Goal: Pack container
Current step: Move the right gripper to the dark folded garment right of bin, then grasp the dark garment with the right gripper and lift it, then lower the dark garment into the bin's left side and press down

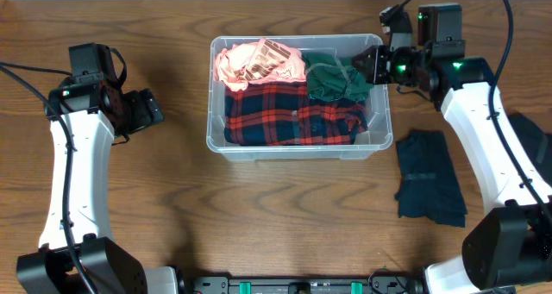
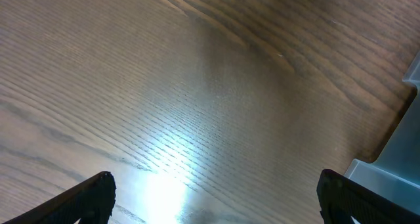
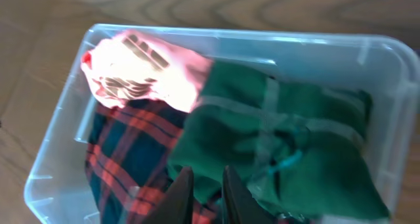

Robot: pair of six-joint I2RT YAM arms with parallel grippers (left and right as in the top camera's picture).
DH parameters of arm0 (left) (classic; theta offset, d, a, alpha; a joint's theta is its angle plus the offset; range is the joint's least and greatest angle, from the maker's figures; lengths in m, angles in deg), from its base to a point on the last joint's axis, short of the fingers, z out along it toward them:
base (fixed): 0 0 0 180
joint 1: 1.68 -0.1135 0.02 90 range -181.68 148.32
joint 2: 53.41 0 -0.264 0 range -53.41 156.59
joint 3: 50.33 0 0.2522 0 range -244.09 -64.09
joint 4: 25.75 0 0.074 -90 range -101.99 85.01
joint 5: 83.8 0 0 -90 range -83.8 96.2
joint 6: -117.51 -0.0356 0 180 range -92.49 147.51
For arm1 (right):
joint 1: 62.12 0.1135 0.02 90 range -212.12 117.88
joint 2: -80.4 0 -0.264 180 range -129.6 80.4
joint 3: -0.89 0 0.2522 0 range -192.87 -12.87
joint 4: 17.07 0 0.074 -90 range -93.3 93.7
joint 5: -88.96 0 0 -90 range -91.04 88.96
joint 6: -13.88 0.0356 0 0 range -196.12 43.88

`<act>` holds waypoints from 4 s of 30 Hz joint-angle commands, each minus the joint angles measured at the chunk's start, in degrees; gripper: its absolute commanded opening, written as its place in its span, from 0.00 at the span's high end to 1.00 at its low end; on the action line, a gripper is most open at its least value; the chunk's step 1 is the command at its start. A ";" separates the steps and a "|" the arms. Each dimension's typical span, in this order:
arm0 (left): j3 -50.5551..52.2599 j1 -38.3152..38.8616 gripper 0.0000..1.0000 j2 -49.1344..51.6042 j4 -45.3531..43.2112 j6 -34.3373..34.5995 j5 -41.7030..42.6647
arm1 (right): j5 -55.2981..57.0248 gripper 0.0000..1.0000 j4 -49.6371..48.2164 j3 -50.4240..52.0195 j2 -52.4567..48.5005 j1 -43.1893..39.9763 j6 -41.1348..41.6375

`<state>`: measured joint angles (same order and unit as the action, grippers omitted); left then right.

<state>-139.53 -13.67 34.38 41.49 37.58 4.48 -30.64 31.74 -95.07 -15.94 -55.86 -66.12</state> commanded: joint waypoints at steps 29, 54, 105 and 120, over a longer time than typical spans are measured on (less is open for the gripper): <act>-0.04 -0.22 0.02 0.31 -0.02 -0.33 -0.26 | 22.12 0.22 12.24 22.45 2.29 -32.57 -9.11; -0.04 -0.22 0.02 0.31 -0.22 -0.28 -0.24 | 12.17 0.48 0.09 35.93 2.21 -32.41 -13.31; -0.04 -0.22 0.02 0.31 -0.09 0.55 -0.26 | 14.93 0.99 9.33 -23.91 2.84 6.86 24.70; -0.04 -0.22 0.02 0.31 0.92 0.55 -0.28 | 49.16 0.99 9.62 -23.82 -2.29 36.74 63.95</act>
<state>-139.53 -13.67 34.38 42.03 38.02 4.48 9.12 41.47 -118.19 -16.29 -21.19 -12.40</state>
